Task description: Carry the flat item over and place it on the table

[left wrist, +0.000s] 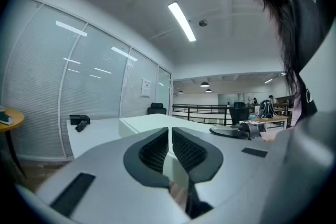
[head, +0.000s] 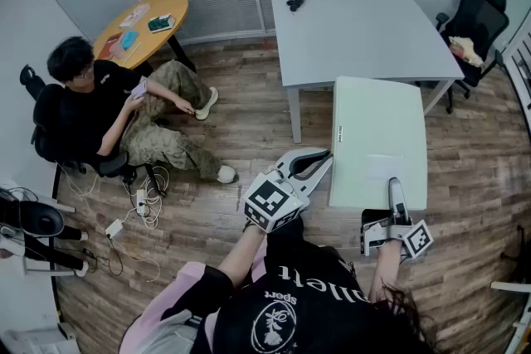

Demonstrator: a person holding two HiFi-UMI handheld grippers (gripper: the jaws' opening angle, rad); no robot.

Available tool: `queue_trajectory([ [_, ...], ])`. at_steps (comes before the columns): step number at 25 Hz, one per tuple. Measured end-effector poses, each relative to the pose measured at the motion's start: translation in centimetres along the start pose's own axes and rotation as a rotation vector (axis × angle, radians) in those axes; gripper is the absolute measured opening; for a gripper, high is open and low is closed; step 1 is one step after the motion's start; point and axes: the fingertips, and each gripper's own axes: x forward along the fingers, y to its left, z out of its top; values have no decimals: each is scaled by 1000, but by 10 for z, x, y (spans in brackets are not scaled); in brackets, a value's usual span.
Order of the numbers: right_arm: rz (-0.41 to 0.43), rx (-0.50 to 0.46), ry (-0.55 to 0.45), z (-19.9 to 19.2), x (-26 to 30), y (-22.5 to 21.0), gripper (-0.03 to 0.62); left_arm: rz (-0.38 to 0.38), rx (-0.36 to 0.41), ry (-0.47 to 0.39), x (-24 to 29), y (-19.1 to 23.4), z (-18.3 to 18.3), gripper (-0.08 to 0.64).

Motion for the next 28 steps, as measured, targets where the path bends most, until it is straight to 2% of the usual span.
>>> queue_trajectory([
  [11,-1,-55,13,2,34,-16,284,-13,-8,13,14,35,-5,40],
  [21,-58,-60,-60,27,66,-22,285,-76,-17,12,57,68,8,40],
  [28,-66,-56,-95,35,83,-29,284,-120,-3,12,79,83,9,40],
])
